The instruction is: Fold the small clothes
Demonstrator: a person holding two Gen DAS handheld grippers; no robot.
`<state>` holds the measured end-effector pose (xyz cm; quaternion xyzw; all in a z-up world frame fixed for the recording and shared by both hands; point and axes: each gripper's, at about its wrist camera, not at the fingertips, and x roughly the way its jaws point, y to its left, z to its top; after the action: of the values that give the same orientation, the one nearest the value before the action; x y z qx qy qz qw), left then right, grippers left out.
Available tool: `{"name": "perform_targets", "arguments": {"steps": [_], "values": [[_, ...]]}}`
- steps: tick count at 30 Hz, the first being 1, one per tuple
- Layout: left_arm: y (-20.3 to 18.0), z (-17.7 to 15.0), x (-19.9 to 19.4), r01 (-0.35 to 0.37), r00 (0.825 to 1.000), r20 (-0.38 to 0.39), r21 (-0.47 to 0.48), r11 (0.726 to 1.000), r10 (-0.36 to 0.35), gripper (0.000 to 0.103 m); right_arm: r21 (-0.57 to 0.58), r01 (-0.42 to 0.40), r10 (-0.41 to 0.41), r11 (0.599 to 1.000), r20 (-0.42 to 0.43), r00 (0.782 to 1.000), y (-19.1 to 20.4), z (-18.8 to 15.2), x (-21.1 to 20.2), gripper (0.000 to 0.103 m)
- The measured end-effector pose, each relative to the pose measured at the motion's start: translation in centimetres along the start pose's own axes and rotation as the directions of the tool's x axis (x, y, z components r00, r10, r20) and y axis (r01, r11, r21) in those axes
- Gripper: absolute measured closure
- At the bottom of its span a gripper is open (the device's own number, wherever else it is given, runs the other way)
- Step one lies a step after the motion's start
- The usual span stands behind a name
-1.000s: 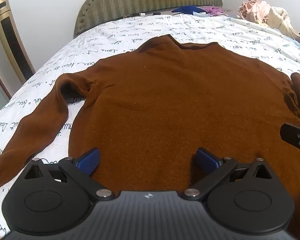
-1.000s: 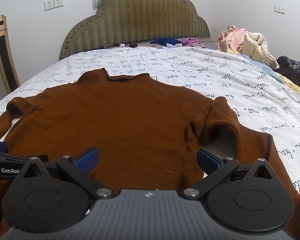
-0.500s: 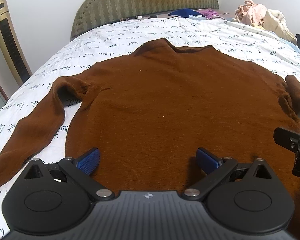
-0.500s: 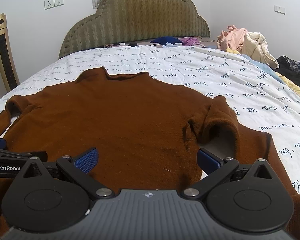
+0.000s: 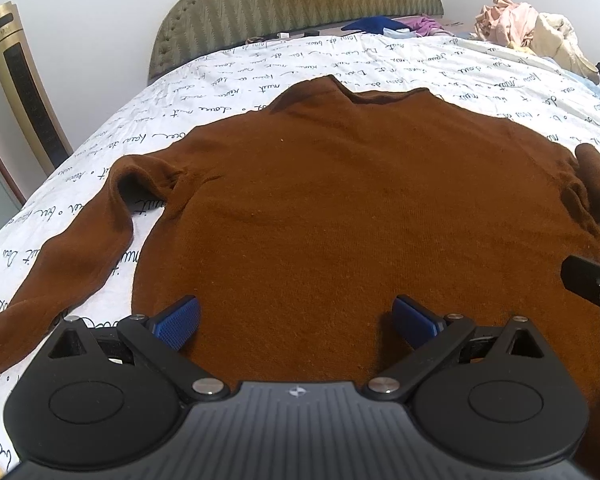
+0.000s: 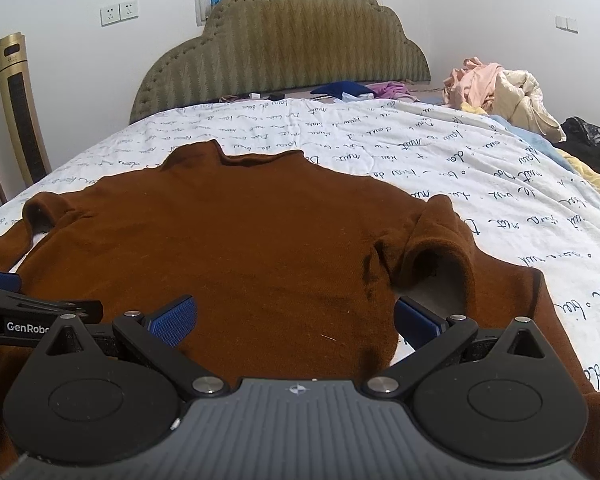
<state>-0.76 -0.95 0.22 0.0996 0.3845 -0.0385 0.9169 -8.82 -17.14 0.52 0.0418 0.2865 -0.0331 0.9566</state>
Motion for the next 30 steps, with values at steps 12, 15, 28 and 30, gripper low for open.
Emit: {"name": "perform_targets", "arguments": {"steps": [12, 15, 28, 30], "values": [[-0.8, -0.1, -0.2, -0.005, 1.000, 0.017, 0.009, 1.000, 0.005, 0.000, 0.004, -0.010, 0.010, 1.000, 0.025, 1.000, -0.8, -0.3, -0.9, 0.000], [-1.1, -0.1, -0.2, -0.003, 1.000, 0.017, 0.014, 1.000, 0.003, 0.000, -0.001, -0.009, 0.009, 1.000, 0.021, 1.000, -1.0, -0.3, -1.1, 0.000], [-2.1, -0.2, -0.3, 0.024, 1.000, 0.005, 0.037, 0.999, -0.025, 0.000, -0.050, 0.044, -0.043, 0.998, 0.031, 0.999, -1.4, -1.0, -2.2, 0.000], [-2.3, -0.2, -0.5, 0.025, 1.000, 0.014, 0.049, 0.998, -0.026, 0.000, -0.062, 0.050, -0.048, 0.997, 0.040, 0.998, -1.8, -1.3, -2.9, 0.000]]}}
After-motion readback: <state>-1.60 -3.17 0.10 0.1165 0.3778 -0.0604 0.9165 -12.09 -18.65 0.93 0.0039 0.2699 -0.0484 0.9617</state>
